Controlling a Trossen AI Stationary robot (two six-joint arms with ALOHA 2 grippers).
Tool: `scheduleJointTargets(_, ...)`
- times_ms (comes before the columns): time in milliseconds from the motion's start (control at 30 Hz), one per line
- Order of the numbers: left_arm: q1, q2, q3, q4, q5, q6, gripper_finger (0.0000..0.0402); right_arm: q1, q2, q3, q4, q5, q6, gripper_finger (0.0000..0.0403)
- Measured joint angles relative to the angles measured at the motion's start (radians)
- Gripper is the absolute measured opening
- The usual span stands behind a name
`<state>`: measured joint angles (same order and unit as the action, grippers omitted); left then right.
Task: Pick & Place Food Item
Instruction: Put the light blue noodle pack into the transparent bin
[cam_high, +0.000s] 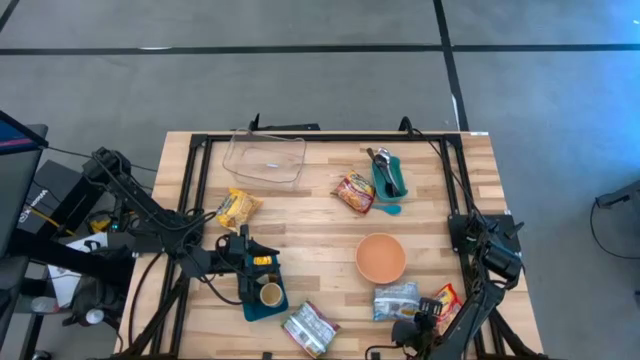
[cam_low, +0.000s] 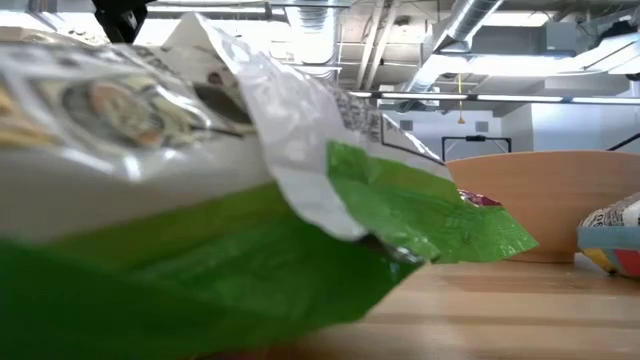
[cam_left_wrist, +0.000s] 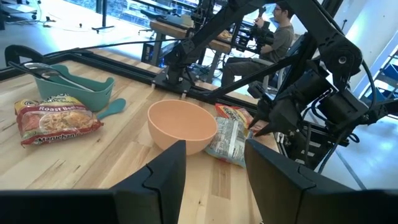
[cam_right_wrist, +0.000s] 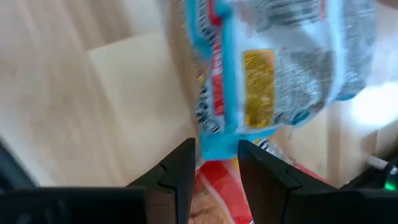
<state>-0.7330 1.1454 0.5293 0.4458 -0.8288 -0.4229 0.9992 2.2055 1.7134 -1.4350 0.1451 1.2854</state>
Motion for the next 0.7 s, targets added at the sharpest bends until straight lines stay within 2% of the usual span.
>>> scheduleJointTargets(133, 0.0, 0.0, 0.0, 0.0, 0.0, 0.0, 0.0159, 0.0, 0.0, 0.0, -0.025, 0.038, 0.035, 0.0115)
scheduleJointTargets(367, 0.0, 0.0, 0.0, 0.0, 0.0, 0.0, 0.0159, 0.03, 0.0, 0.0, 0.029, 0.036, -0.062, 0.0115)
scheduleJointTargets(700, 0.0, 0.0, 0.0, 0.0, 0.0, 0.0, 0.0159, 0.021, 0.0, 0.0, 0.038, 0.013, -0.074, 0.0127)
